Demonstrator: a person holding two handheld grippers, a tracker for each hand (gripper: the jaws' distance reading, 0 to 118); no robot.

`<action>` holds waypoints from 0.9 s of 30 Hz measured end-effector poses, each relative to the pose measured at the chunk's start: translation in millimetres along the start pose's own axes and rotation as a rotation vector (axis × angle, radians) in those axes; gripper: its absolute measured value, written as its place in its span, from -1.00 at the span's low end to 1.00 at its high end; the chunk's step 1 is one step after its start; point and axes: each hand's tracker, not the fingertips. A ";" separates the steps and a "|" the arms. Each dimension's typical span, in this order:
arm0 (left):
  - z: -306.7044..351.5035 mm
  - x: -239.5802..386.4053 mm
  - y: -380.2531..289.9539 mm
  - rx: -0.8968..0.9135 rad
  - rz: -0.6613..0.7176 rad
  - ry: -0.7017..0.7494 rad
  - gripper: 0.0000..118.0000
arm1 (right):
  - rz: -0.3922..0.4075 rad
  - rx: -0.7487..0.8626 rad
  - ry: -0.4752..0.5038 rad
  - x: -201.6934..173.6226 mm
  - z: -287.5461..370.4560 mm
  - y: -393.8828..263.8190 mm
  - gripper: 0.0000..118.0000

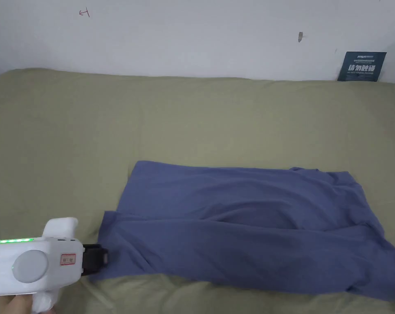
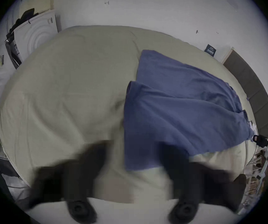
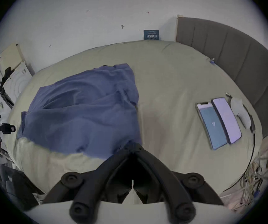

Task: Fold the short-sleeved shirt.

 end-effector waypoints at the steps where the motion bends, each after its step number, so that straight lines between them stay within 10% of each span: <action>1: -6.3 0.9 -0.2 -0.004 -0.008 0.019 1.00 | 0.007 -0.006 -0.001 -1.0 -1.7 0.0 -1.00; 7: -40.7 15.7 3.7 -0.064 -0.084 0.101 0.94 | 0.021 -0.024 0.008 -7.9 -11.2 4.4 -1.00; 13: -26.3 20.6 7.3 -0.061 -0.153 0.065 0.18 | 0.033 -0.032 0.024 -6.9 -16.5 8.4 -1.00; 16: -19.2 17.7 10.9 -0.039 -0.129 -0.001 -0.95 | 0.050 -0.028 0.029 -10.1 -20.2 9.6 -0.95; 17: -18.5 18.4 11.8 -0.057 -0.133 0.029 -0.95 | 0.052 -0.028 0.036 -11.3 -20.4 8.2 -0.61; 19: -19.0 18.6 11.2 -0.048 -0.147 0.033 -0.95 | 0.055 -0.056 0.055 -13.4 -30.5 9.4 1.00; 24: -24.0 18.6 10.7 -0.057 -0.138 0.035 -0.95 | 0.064 -0.066 0.069 -23.5 -63.3 1.5 0.81; 26: -25.0 19.0 10.1 -0.057 -0.133 0.037 -0.95 | 0.078 -0.076 0.061 -25.0 -75.7 -0.1 0.21; 27: -25.5 18.1 10.5 -0.058 -0.129 0.035 -0.95 | 0.087 -0.075 0.051 -25.7 -80.4 -1.2 -0.45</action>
